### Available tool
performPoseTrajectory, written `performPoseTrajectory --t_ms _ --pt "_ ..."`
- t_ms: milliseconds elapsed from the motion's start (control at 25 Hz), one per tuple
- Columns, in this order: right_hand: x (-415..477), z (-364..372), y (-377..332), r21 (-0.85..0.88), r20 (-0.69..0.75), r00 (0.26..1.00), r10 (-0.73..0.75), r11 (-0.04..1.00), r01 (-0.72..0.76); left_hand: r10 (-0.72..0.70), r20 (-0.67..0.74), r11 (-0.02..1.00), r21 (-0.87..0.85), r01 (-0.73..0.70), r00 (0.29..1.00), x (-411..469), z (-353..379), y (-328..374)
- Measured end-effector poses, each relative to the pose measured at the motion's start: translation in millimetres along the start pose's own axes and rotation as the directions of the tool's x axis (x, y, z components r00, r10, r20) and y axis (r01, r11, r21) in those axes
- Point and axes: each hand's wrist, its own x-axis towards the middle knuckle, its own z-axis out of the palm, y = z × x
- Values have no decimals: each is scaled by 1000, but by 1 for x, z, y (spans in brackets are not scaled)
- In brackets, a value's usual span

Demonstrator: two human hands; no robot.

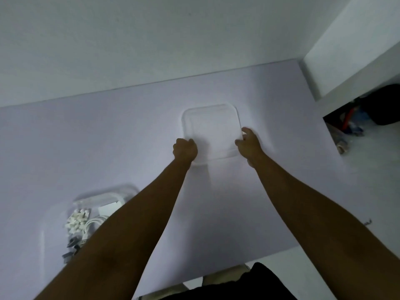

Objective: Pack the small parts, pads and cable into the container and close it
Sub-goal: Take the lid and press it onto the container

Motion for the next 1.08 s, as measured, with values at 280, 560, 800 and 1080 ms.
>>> performPoseTrajectory --t_ms 280,560,800,1080 --pt "-80 27 1 299 37 999 5 954 -16 290 -211 956 100 -274 934 -47 -85 -15" --pt "-191 118 -46 213 114 991 -66 976 40 355 -253 935 90 -343 900 -105 -231 -113" --pt "-287 217 -9 64 184 967 -177 984 168 257 -350 966 124 -228 901 -140 -306 -256" --pt "-325 274 29 -164 192 948 -254 944 286 215 -392 974 148 -169 895 -163 -313 -336"
